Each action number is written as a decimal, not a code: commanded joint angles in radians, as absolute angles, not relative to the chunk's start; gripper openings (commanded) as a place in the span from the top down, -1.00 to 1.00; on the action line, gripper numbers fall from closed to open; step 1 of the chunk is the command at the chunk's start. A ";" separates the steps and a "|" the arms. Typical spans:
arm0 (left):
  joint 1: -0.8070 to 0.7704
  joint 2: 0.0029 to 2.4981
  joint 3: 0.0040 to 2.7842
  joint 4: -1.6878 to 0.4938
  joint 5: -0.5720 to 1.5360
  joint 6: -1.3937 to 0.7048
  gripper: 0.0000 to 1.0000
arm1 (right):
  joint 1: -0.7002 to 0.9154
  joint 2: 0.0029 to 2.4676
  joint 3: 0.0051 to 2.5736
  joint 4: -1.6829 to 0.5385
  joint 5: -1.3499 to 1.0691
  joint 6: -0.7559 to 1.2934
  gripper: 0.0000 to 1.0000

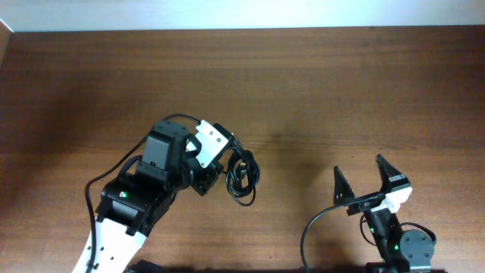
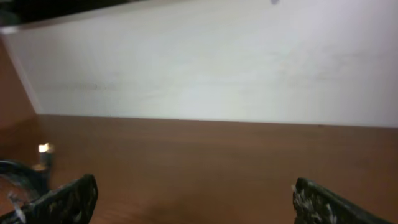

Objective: Untangle cables

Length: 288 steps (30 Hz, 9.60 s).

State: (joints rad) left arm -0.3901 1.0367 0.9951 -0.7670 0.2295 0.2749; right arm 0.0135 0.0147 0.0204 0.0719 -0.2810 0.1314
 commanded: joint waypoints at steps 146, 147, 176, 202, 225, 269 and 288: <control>-0.453 1.169 1.018 0.108 0.925 -0.181 1.00 | 0.006 0.503 0.632 -0.392 -1.294 0.146 0.81; -0.434 1.169 1.018 0.039 1.033 -0.037 1.00 | 0.006 0.503 0.632 -0.392 -1.294 0.146 0.80; -0.368 1.169 1.018 -0.607 1.033 0.332 -0.98 | 0.006 0.503 0.632 -0.312 -1.272 0.286 0.88; -0.517 1.299 1.018 -0.053 1.137 -0.172 -0.13 | 0.006 0.503 0.632 -0.212 -1.335 0.379 0.88; -0.362 1.296 1.018 0.175 1.385 -0.299 1.00 | 0.006 0.504 0.631 -0.391 -1.076 0.371 -0.97; -0.216 1.296 1.018 0.382 1.467 -0.455 1.00 | 0.006 0.710 0.632 -0.534 -1.249 0.191 -0.97; -0.263 1.296 1.018 0.051 1.161 -0.572 1.00 | 0.006 0.625 0.776 -0.498 -0.970 0.135 -0.81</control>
State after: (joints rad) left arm -0.2211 1.3128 1.0042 0.0448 1.2537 -0.4866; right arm 0.0113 0.6308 0.7315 -0.5007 -1.0233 0.1974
